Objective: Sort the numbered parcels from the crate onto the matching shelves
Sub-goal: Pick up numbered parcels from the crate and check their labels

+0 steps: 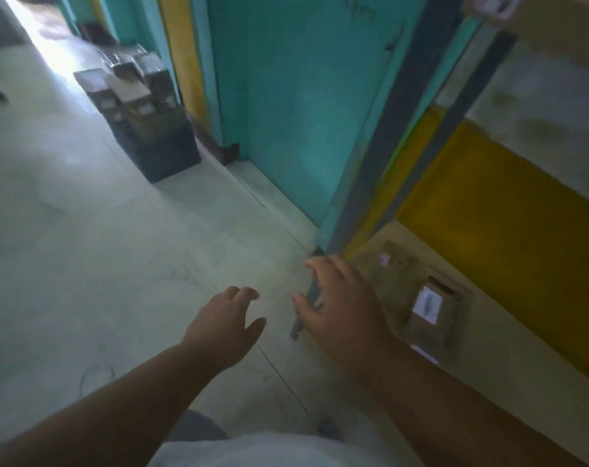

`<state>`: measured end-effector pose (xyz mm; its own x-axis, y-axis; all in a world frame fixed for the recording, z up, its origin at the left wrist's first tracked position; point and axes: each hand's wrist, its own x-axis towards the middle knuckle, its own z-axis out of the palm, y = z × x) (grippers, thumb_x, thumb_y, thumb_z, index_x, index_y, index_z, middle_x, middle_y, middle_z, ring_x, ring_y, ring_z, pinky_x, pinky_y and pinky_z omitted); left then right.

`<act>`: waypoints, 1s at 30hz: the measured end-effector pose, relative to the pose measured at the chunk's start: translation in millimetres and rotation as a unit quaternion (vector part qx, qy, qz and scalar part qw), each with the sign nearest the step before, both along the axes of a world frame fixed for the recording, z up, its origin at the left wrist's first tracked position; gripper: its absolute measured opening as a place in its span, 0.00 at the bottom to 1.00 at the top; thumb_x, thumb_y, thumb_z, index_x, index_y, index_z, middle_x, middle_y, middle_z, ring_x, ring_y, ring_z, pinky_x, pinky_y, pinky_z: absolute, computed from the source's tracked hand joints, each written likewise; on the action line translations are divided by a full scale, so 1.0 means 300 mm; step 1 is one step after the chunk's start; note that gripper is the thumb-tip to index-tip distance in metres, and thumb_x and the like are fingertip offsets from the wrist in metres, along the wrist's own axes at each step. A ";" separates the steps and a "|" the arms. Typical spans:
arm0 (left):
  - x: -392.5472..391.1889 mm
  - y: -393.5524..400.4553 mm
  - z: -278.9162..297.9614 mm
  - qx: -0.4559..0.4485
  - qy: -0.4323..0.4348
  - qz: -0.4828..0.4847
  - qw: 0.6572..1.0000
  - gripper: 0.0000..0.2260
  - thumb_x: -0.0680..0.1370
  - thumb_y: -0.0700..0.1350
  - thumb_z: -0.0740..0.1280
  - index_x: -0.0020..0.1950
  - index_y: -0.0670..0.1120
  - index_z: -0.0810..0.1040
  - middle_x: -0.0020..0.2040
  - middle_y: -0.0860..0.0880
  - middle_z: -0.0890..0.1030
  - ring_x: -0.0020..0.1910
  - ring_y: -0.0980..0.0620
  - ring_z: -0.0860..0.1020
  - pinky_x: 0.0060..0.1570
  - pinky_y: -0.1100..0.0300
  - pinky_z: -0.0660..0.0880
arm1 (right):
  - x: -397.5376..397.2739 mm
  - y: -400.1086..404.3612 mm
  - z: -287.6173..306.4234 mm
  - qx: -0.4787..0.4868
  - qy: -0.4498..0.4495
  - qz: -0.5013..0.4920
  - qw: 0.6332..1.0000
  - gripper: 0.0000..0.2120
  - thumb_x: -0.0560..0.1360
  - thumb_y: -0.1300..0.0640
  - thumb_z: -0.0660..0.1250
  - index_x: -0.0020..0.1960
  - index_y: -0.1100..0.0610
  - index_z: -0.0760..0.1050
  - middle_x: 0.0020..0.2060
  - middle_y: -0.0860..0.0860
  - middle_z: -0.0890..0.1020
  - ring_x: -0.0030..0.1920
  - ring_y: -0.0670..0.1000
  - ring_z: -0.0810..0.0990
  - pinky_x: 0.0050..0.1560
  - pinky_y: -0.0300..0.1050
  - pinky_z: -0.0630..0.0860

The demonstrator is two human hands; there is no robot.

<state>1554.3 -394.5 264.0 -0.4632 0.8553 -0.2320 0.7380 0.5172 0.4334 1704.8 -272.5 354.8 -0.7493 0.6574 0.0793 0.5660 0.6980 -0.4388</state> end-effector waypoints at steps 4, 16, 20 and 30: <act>-0.412 -0.144 0.033 0.005 0.025 0.039 0.999 0.23 0.78 0.60 0.63 0.70 0.54 0.68 0.65 0.51 0.74 0.63 0.50 0.74 0.61 0.54 0.73 | -0.458 -0.104 0.032 0.024 0.026 0.040 0.999 0.23 0.75 0.49 0.71 0.67 0.56 0.74 0.59 0.53 0.78 0.58 0.53 0.78 0.57 0.44 0.74; -1.472 -0.216 0.188 0.039 0.051 0.168 0.984 0.22 0.78 0.60 0.63 0.70 0.54 0.69 0.63 0.51 0.76 0.60 0.49 0.75 0.58 0.51 0.76 | -1.610 -0.058 0.188 0.033 0.102 0.070 0.992 0.25 0.74 0.49 0.73 0.67 0.55 0.73 0.62 0.55 0.76 0.62 0.55 0.75 0.57 0.43 0.68; -1.778 -0.120 0.175 0.041 0.055 0.201 0.977 0.21 0.78 0.59 0.63 0.69 0.53 0.69 0.63 0.50 0.76 0.60 0.48 0.75 0.58 0.52 0.76 | -1.978 0.069 0.160 0.040 0.107 0.099 0.988 0.24 0.73 0.50 0.74 0.66 0.57 0.74 0.58 0.56 0.76 0.57 0.56 0.76 0.54 0.44 0.70; -2.596 0.024 0.191 0.026 0.058 0.221 0.973 0.21 0.79 0.59 0.62 0.70 0.53 0.69 0.65 0.52 0.75 0.61 0.50 0.74 0.60 0.54 0.74 | -2.894 0.270 0.149 0.033 0.089 0.121 0.988 0.23 0.76 0.47 0.70 0.67 0.53 0.71 0.64 0.53 0.74 0.65 0.52 0.72 0.60 0.43 0.71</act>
<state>775.4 -387.4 321.2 -0.8086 0.5764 -0.1177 0.4947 0.7745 0.3942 836.4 -191.4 399.5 -0.8544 0.4501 0.2596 0.2975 0.8334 -0.4657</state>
